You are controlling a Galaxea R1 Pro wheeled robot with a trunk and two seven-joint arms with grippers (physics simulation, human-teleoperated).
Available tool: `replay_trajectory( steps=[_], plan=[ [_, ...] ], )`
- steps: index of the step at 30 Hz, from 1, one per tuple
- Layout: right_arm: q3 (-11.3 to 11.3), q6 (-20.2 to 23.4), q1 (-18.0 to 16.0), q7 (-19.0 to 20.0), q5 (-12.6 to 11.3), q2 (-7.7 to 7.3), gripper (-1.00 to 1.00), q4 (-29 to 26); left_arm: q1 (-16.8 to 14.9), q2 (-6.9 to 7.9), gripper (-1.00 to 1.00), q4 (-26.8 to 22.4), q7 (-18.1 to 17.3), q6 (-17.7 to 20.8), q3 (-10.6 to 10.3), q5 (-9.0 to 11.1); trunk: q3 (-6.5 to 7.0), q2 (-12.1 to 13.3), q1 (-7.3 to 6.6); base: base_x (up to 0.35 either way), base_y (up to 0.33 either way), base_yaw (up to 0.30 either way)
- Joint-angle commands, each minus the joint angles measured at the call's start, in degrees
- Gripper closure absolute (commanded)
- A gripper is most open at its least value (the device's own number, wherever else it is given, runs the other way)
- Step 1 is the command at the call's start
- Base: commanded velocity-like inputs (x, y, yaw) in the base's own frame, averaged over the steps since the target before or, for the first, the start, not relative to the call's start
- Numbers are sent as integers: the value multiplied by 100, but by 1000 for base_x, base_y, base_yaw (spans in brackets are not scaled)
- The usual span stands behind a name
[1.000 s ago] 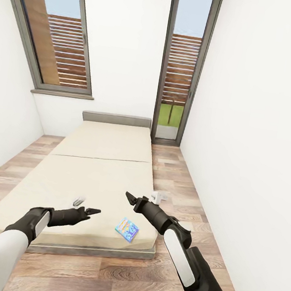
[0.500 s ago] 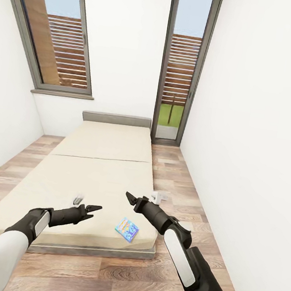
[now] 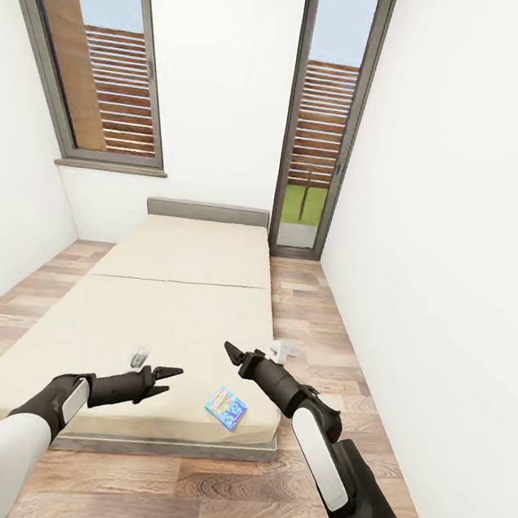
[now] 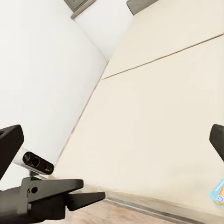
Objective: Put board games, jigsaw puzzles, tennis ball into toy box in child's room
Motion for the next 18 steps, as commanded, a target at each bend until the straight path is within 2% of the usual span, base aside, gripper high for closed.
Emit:
replay_trajectory(
  steps=[1,11,18],
  plan=[
    [-5,25,-3,7,-20,1,-100,-5,-5,-5,-100,20,-45,48,57,-38,-7,-5,1,0,0,0],
    [-6,25,-3,15,-19,1,-100,-14,1,-4,-100,224,-109,45,491,-42,-7,-5,1,0,0,0],
    [-6,25,-3,15,-19,1,-100,-15,13,0,-100,319,-103,48,576,-40,-7,-5,1,0,0,0]
  ],
)
